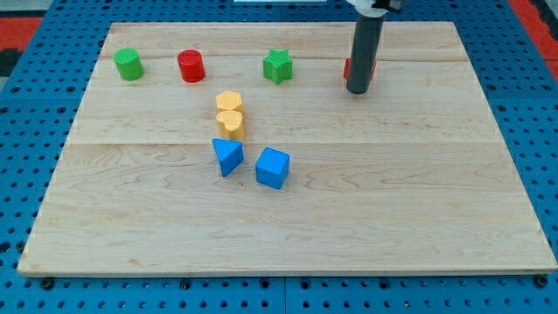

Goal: Arrange the blocks to make a vertical line

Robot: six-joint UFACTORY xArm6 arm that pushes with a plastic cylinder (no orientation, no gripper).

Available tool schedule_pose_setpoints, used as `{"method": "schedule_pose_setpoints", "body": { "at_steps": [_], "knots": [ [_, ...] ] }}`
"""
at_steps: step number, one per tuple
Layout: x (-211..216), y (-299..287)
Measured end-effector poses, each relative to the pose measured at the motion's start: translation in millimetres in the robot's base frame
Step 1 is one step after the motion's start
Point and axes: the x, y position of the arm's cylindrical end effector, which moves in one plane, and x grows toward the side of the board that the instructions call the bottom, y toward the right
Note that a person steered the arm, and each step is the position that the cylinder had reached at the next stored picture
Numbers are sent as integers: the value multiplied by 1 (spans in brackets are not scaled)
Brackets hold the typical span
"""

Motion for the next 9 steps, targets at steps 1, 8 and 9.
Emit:
{"method": "schedule_pose_setpoints", "body": {
  "at_steps": [1,8,9],
  "knots": [
    [-3,4],
    [175,-125],
    [186,-152]
  ]
}}
